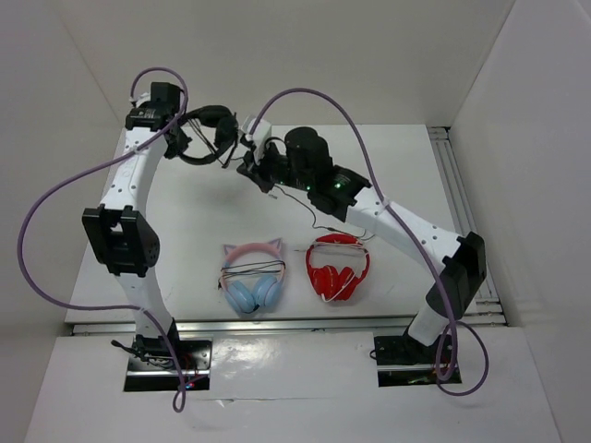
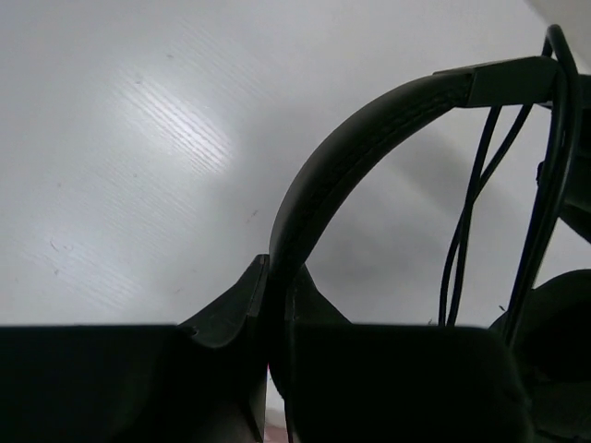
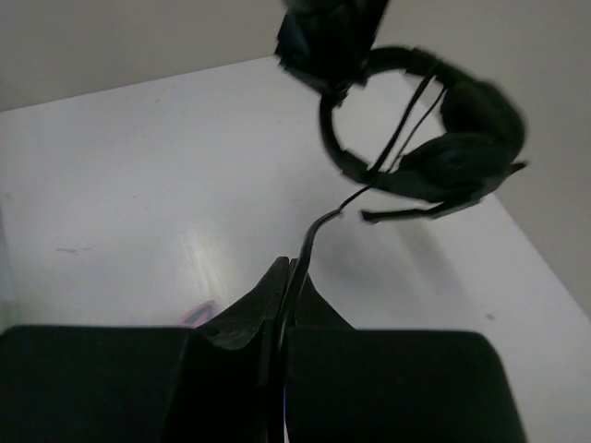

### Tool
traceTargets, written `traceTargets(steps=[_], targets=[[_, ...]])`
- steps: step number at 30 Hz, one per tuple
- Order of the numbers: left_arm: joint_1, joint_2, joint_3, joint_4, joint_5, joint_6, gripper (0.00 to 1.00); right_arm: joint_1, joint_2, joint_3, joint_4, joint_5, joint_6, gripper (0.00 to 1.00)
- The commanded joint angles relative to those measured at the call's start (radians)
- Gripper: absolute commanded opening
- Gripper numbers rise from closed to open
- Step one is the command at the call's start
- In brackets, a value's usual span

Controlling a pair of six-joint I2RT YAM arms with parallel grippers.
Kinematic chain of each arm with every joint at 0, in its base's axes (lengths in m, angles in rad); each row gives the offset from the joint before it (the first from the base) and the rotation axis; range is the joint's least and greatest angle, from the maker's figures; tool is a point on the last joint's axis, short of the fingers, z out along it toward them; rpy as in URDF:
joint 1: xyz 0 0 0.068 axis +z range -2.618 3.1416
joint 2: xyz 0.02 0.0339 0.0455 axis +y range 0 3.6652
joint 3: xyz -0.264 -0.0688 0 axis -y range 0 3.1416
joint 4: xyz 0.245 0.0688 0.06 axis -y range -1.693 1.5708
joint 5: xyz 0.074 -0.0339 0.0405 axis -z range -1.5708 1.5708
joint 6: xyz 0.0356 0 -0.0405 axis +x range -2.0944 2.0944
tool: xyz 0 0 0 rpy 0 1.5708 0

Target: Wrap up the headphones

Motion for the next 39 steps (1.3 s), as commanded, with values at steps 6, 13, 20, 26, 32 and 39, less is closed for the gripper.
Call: traceTargets(steps=[6,13,20,26,32,39], targets=[[-0.069,0.021,-0.091,0.134,0.528,0.361,0.0,-0.144,0.085,0.217,-0.072,0.333,-0.234,0.0],[-0.285,0.03,-0.007,0.04,0.49,0.513,0.0,-0.26,0.191,0.364,-0.1,0.295,-0.213,0.0],[-0.413,-0.173,-0.087,0.029,0.436,0.541,0.0,-0.403,0.22,0.368,-0.08,0.202,-0.141,0.0],[-0.505,-0.347,-0.149,-0.013,0.355,0.541,0.0,-0.477,0.232,0.283,-0.03,0.139,-0.098,0.0],[-0.528,-0.52,-0.18,0.02,0.402,0.532,0.0,-0.497,0.242,0.225,-0.004,-0.061,-0.014,0.04],[-0.557,-0.556,-0.019,0.04,0.333,0.421,0.0,-0.406,0.266,0.041,0.185,-0.372,0.193,0.18]])
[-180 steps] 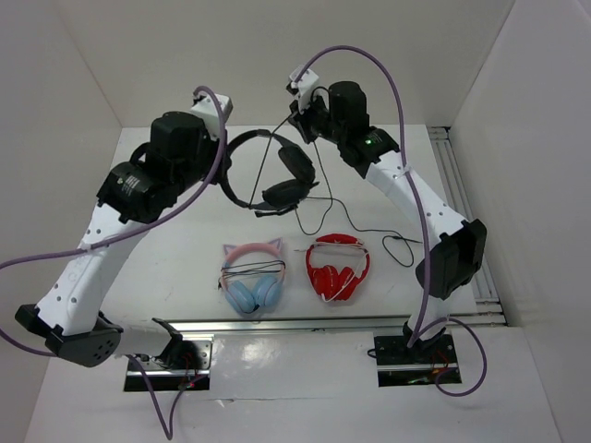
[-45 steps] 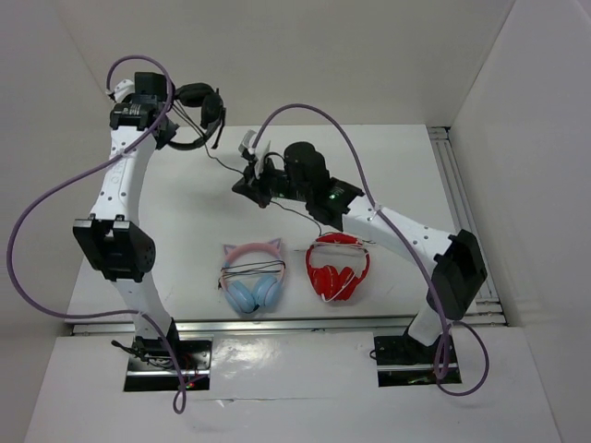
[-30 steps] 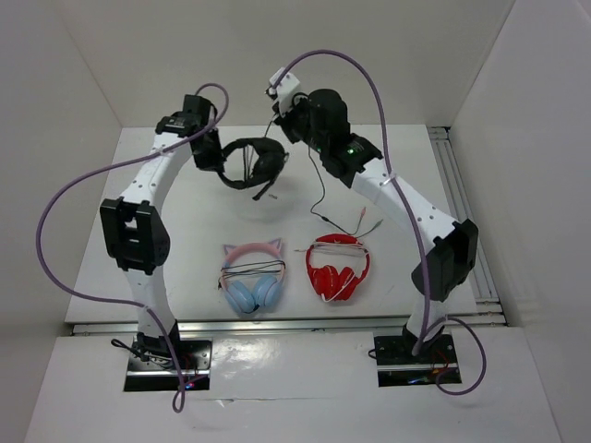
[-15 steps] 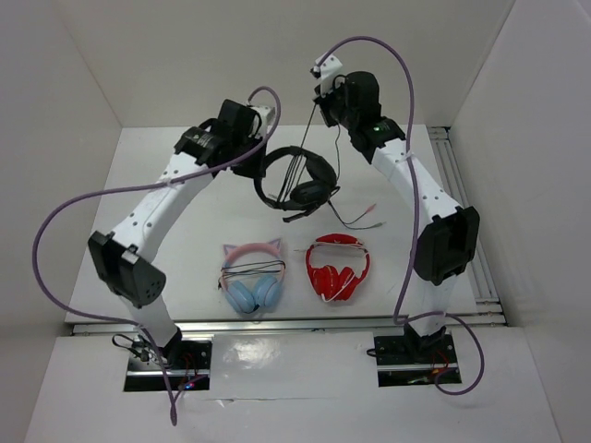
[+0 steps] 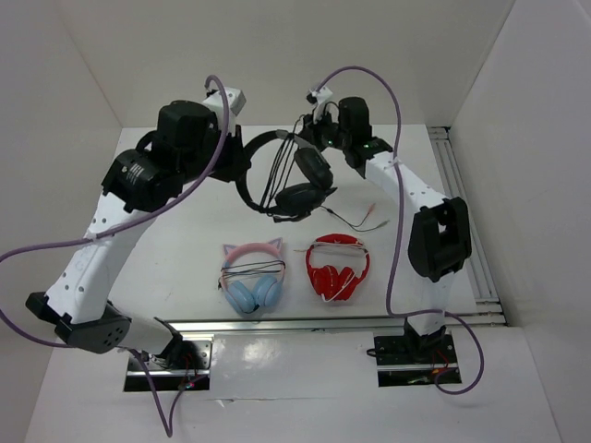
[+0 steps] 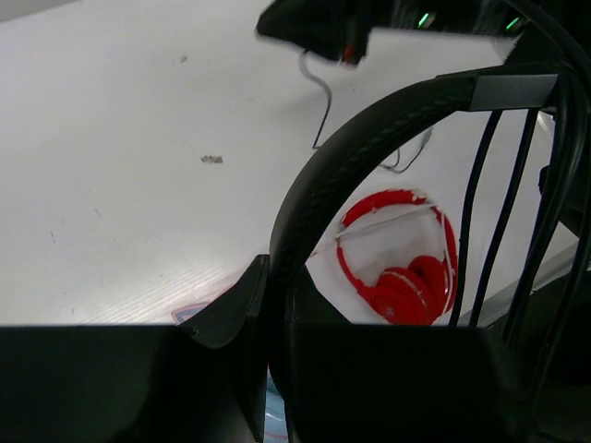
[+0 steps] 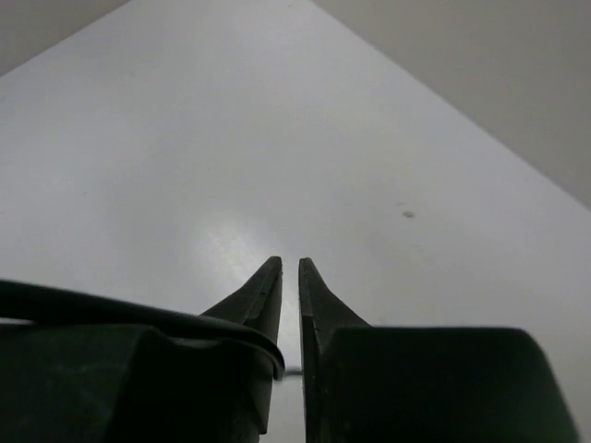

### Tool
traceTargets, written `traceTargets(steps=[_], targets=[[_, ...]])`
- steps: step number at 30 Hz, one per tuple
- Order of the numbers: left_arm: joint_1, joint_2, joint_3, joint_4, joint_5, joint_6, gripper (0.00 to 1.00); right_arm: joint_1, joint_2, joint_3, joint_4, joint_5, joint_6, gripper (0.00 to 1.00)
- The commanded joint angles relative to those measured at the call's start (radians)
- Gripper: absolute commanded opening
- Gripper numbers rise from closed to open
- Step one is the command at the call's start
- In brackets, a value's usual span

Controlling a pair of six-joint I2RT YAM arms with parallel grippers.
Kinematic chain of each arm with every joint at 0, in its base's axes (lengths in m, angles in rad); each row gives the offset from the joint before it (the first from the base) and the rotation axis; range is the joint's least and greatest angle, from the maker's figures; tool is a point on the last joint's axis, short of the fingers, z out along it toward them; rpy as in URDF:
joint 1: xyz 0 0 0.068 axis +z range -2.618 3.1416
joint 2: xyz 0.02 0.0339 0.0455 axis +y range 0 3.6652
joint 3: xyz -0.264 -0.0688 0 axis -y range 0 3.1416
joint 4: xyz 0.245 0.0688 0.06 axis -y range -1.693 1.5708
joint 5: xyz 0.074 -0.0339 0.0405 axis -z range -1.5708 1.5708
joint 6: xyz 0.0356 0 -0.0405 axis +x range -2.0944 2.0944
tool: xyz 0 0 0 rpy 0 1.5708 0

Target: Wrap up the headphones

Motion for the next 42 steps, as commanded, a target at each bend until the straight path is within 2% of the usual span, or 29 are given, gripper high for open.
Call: traceTargets(steps=[1,2,4,8,13,18,20,21,22,24,27,33,37,42], targets=[[-0.013,-0.037,0.101,0.061,-0.036,-0.087,0.0,0.079,0.037,-0.074,0.217,-0.175,0.156,0.21],[-0.013,-0.037,0.113,0.07,-0.053,-0.123,0.0,0.121,0.037,-0.101,0.261,-0.175,0.179,0.28],[-0.013,-0.046,0.134,0.07,-0.114,-0.155,0.0,0.153,0.071,-0.171,0.358,-0.185,0.245,0.31],[-0.013,-0.055,0.171,0.079,-0.308,-0.287,0.0,0.187,0.163,-0.212,0.508,-0.196,0.329,0.31],[0.09,-0.055,0.193,0.124,-0.496,-0.385,0.0,0.187,0.232,-0.281,0.555,-0.196,0.363,0.32],[0.231,0.029,0.249,0.124,-0.457,-0.414,0.0,0.187,0.255,-0.379,0.578,-0.21,0.363,0.34],[0.312,0.076,0.276,0.124,-0.403,-0.414,0.0,0.187,0.232,-0.44,0.587,-0.21,0.353,0.3],[0.337,0.093,0.285,0.124,-0.356,-0.43,0.0,0.187,0.198,-0.456,0.587,-0.198,0.353,0.23],[0.36,0.107,0.285,0.124,-0.334,-0.43,0.0,0.187,0.18,-0.465,0.578,-0.183,0.327,0.09],[0.412,0.148,0.285,0.124,-0.31,-0.44,0.0,0.187,0.119,-0.474,0.537,-0.158,0.301,0.01],[0.478,0.192,0.285,0.124,-0.31,-0.465,0.0,0.196,0.001,-0.475,0.437,-0.069,0.241,0.0],[0.577,0.313,0.294,0.113,-0.386,-0.546,0.0,0.355,-0.185,-0.426,0.188,0.193,0.127,0.0],[0.648,0.385,0.311,0.068,-0.399,-0.606,0.0,0.437,-0.204,-0.355,-0.031,0.262,0.081,0.0],[0.67,0.459,0.311,0.026,-0.458,-0.621,0.0,0.547,-0.268,-0.301,-0.14,0.276,0.038,0.0]])
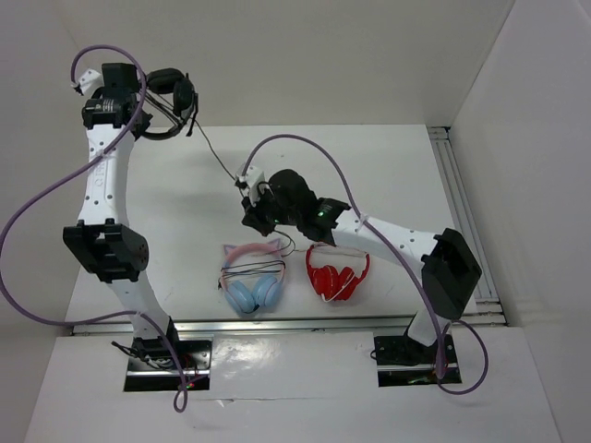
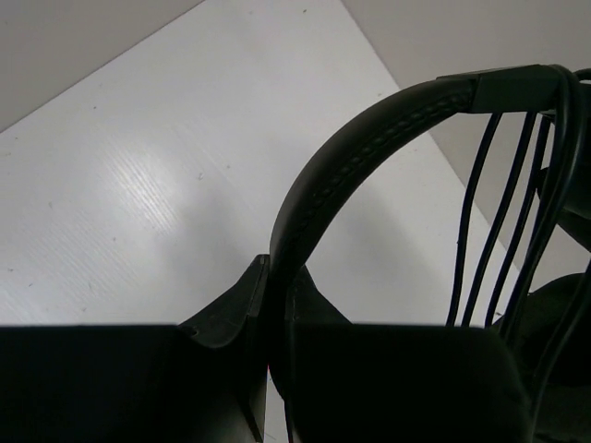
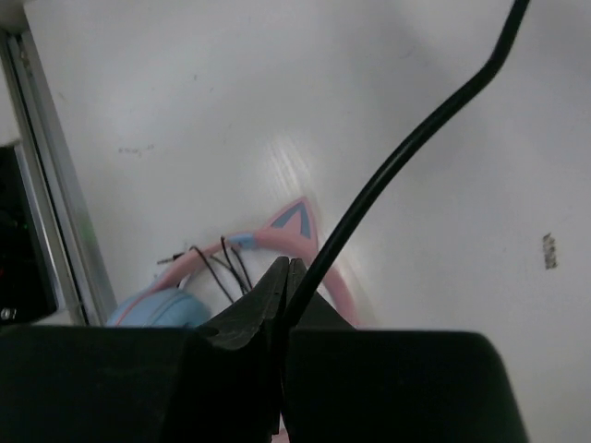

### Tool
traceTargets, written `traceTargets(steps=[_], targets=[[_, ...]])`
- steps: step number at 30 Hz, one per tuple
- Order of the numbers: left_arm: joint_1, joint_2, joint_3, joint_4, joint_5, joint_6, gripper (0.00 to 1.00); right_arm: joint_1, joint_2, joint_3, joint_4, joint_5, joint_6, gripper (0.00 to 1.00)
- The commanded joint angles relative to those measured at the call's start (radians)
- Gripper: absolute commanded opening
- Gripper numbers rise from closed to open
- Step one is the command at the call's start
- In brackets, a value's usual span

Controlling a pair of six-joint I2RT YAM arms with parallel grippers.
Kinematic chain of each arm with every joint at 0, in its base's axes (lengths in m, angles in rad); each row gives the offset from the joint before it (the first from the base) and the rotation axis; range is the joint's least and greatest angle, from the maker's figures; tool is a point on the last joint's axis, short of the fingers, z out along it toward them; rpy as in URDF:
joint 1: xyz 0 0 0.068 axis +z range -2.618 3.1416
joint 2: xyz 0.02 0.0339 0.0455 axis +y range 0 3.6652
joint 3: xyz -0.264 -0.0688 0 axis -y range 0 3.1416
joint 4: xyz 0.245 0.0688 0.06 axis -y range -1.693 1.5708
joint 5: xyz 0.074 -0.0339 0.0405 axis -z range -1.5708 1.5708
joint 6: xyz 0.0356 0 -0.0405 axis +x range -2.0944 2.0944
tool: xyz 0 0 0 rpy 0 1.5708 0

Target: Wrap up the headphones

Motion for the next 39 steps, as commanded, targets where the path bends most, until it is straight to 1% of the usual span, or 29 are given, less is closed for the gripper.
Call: traceTargets(steps=[1,3,4,5,6,8,9,10,12,14,15,16,18,21,25,27,28,31,35,37,39], targets=[[0.015,0.008,0.036,0.021,-0.013,-0.065,0.0,0.045,-0.054,0.075,-0.191,0.049,-0.064,0.0],[0.059,0.008,-0.028,0.041,0.064,-0.086,0.0,0.067,-0.063,0.086,-0.192,0.087,-0.064,0.0],[0.075,-0.002,-0.056,0.058,0.146,-0.086,0.0,0.077,-0.064,0.086,-0.192,0.104,-0.064,0.0],[0.087,-0.024,-0.08,0.075,0.176,-0.095,0.0,0.077,-0.044,0.086,-0.192,0.125,-0.075,0.0],[0.096,-0.033,-0.119,0.098,0.225,-0.106,0.0,0.077,-0.012,0.119,-0.212,0.126,-0.075,0.0],[0.136,-0.047,-0.142,0.121,0.306,-0.106,0.0,0.077,0.021,0.132,-0.241,0.153,-0.086,0.0],[0.145,-0.056,-0.151,0.139,0.379,-0.106,0.0,0.077,0.048,0.132,-0.229,0.165,-0.086,0.0],[0.145,-0.056,-0.151,0.139,0.412,-0.097,0.0,0.077,0.062,0.132,-0.213,0.175,-0.095,0.0],[0.154,-0.079,-0.151,0.15,0.469,-0.097,0.0,0.05,0.096,0.15,-0.203,0.175,-0.095,0.0],[0.165,-0.096,-0.16,0.173,0.542,-0.088,0.0,0.036,0.153,0.173,-0.203,0.14,-0.086,0.0],[0.176,-0.109,-0.17,0.173,0.57,-0.088,0.0,0.036,0.173,0.205,-0.213,0.139,-0.086,0.0],[0.176,-0.11,-0.18,0.184,0.634,-0.088,0.0,0.036,0.205,0.221,-0.213,0.129,-0.086,0.0],[0.19,-0.131,-0.19,0.198,0.685,-0.088,0.0,0.036,0.231,0.268,-0.232,0.115,-0.086,0.0],[0.19,-0.148,-0.19,0.198,0.653,-0.1,0.0,0.045,0.243,0.29,-0.241,0.103,-0.086,0.0],[0.19,-0.16,-0.19,0.198,0.563,-0.066,0.0,0.091,0.165,0.299,-0.241,0.147,-0.086,0.0],[0.19,-0.16,-0.19,0.198,0.532,-0.049,0.0,0.131,0.138,0.31,-0.253,0.205,-0.095,0.0],[0.19,-0.15,-0.19,0.187,0.508,-0.04,0.0,0.145,0.118,0.34,-0.273,0.228,-0.104,0.0],[0.19,-0.15,-0.249,0.196,0.462,-0.04,0.0,0.192,0.084,0.4,-0.336,0.306,-0.113,0.0],[0.19,-0.136,-0.26,0.182,0.409,-0.009,0.0,0.269,0.021,0.409,-0.361,0.489,-0.15,0.0],[0.19,-0.108,-0.251,0.182,0.409,0.015,0.0,0.291,-0.004,0.409,-0.361,0.538,-0.163,0.0],[0.19,-0.108,-0.251,0.172,0.432,0.053,0.0,0.303,-0.016,0.446,-0.391,0.587,-0.175,0.0]])
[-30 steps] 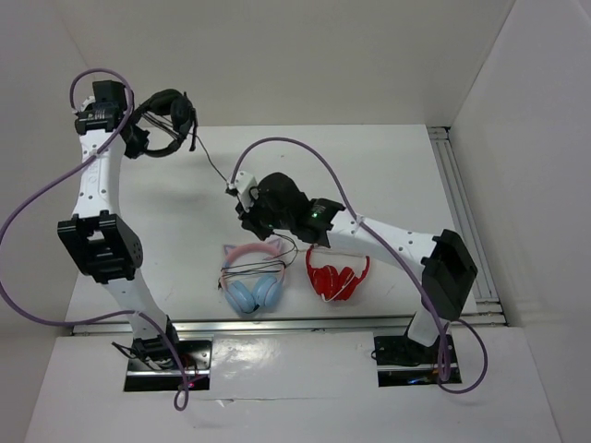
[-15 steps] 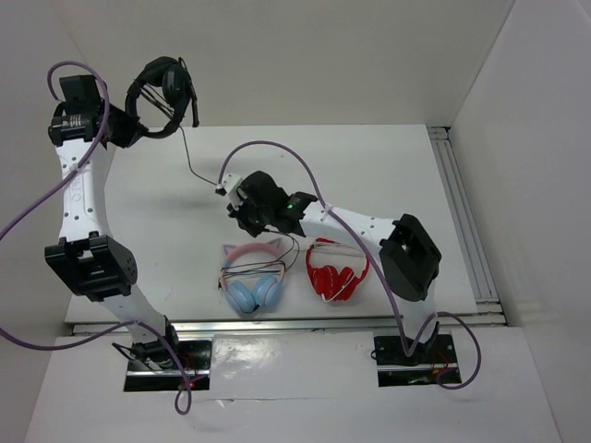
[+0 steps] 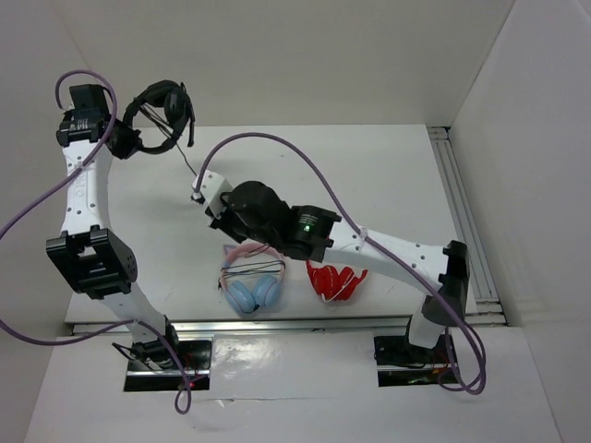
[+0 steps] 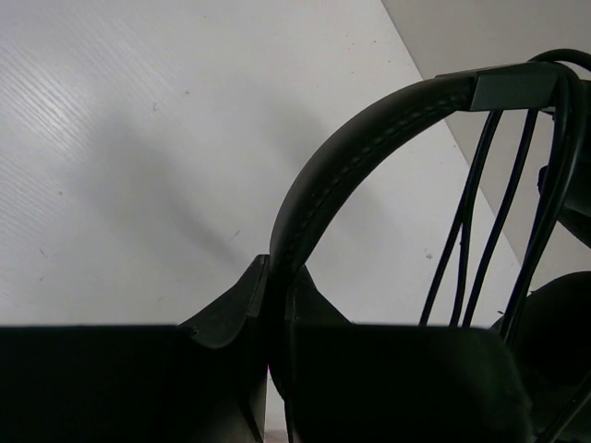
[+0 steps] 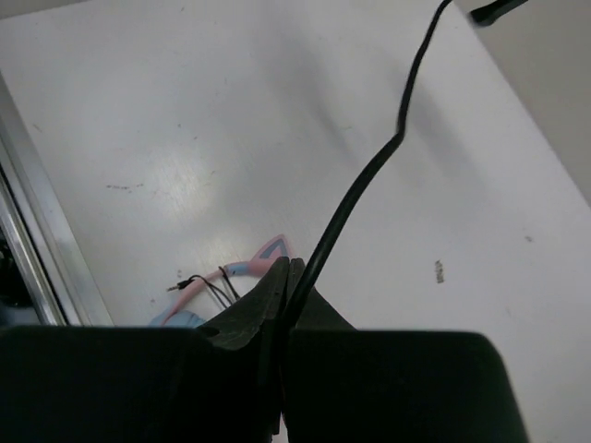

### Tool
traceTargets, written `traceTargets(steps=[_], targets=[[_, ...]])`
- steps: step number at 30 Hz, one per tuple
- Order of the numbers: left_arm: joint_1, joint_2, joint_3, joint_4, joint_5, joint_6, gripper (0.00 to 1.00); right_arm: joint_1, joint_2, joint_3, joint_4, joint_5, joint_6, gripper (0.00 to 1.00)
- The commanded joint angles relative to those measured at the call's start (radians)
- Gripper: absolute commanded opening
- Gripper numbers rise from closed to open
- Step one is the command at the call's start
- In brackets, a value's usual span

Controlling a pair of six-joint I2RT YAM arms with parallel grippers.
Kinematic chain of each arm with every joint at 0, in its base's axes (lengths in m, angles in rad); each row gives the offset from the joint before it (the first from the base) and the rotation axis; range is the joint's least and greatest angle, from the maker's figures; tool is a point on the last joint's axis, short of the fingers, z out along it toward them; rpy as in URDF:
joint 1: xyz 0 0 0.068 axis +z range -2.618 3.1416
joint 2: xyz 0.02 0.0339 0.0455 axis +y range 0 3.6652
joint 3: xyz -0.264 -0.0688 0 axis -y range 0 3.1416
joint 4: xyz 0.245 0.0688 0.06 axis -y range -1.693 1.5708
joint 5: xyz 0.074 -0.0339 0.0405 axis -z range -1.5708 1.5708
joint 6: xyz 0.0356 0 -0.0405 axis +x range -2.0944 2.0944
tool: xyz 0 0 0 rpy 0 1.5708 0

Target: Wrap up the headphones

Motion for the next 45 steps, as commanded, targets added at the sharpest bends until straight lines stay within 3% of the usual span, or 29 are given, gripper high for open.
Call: traceTargets(steps=[1,6,11,16,22,27,32,36,45], targets=[[0.006,0.01,0.026,0.058,-0.003,0.058,0.0,0.006,-0.051,0.103,-0.059,0.152,-0.049,0.0],[-0.086,0.011,0.014,0.07,0.005,0.213,0.0,0.006,-0.029,0.206,-0.104,0.23,-0.123,0.0],[-0.284,0.035,0.002,0.042,-0.087,0.35,0.0,0.006,0.024,0.315,-0.064,0.305,-0.243,0.0],[-0.395,0.035,-0.009,0.029,0.02,0.512,0.0,-0.112,0.104,0.443,-0.078,0.33,-0.339,0.0],[-0.612,-0.087,-0.108,0.018,-0.042,0.642,0.0,-0.287,0.104,0.397,0.013,0.255,-0.343,0.0],[-0.767,-0.238,-0.206,0.018,-0.104,0.684,0.0,-0.405,0.095,0.354,0.036,0.212,-0.342,0.0],[-0.887,-0.394,-0.274,0.009,-0.266,0.709,0.0,-0.482,0.057,0.3,0.09,0.198,-0.358,0.0],[-0.922,-0.433,-0.248,-0.036,-0.325,0.697,0.0,-0.514,0.057,0.252,0.12,0.218,-0.387,0.0],[-0.943,-0.433,-0.214,-0.16,-0.572,0.606,0.0,-0.618,0.092,0.214,0.172,0.128,-0.243,0.0]])
